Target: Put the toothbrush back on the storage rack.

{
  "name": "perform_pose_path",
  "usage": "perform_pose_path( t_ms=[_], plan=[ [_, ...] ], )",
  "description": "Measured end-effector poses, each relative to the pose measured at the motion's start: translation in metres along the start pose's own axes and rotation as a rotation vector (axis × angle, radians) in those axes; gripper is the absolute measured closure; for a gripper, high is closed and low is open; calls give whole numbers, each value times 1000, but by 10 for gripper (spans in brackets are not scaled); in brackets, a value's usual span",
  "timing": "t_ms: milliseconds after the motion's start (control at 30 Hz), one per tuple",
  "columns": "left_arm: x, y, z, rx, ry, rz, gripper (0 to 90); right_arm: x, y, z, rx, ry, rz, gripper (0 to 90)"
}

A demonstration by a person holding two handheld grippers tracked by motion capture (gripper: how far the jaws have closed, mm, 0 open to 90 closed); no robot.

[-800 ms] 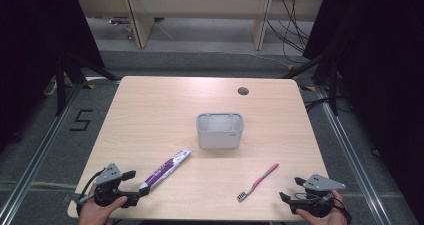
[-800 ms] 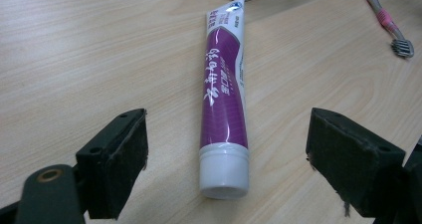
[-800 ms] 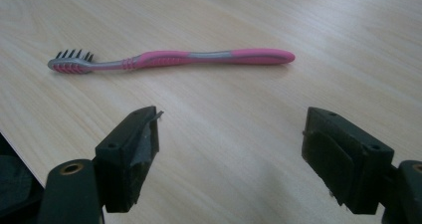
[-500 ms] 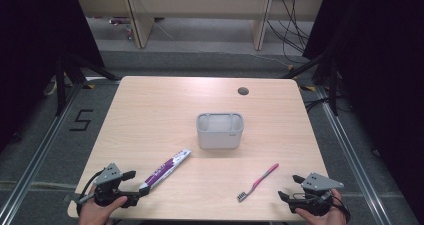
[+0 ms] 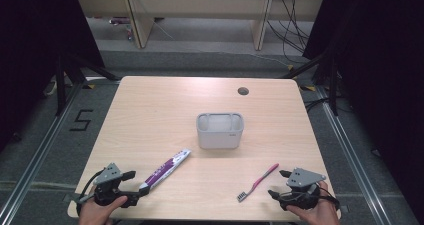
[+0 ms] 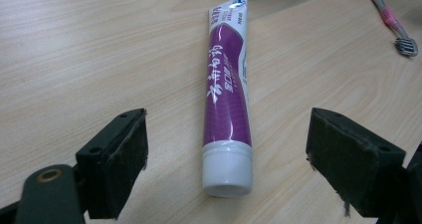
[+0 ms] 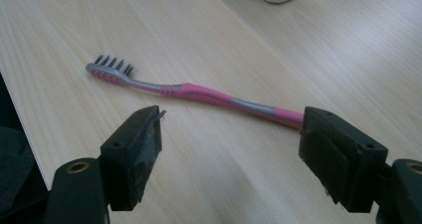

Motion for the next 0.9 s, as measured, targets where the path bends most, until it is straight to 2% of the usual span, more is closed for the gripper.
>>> perform_pose_path(
  t_ms=[33, 100, 133, 400, 533, 567, 600, 667, 733, 767, 900],
  plan=[
    [0, 0, 0, -7, 0, -9, 162, 1, 2, 2, 8, 8, 0, 254],
    [1, 0, -1, 8, 1, 0, 162, 0, 6, 5, 22, 17, -30, 261],
    [1, 0, -1, 7, 2, 0, 162, 1, 8, 6, 30, 17, -21, 263],
    [1, 0, -1, 3, -3, -5, 162, -5, 21, 19, 70, 41, -80, 305],
    [1, 0, -1, 4, -2, -4, 162, -8, 26, 25, 95, 44, -71, 328],
    [1, 0, -1, 3, -3, -5, 162, -9, 26, 27, 91, 38, -86, 333],
    [1, 0, -1, 3, -3, -4, 162, -9, 27, 28, 104, 41, -75, 340],
    [1, 0, -1, 5, -3, -3, 162, -11, 28, 30, 117, 54, -98, 356],
    [1, 0, -1, 4, -3, -5, 162, -11, 28, 32, 110, 53, -92, 368],
    [1, 0, -1, 4, -3, -5, 162, -12, 28, 35, 134, 51, -96, 393],
    [1, 0, -1, 3, -3, -6, 162, -13, 28, 39, 151, 74, -129, 426]
  ],
)
Point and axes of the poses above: each handheld gripper's, and its own axes: z roughly forward along the jaws, y roughly out of its top, x roughly to its left, the point moved 2 cm from there along z, roughly forward along the jaws, and after that the axes turned 13 degrees about y, right-handed, at the moved point
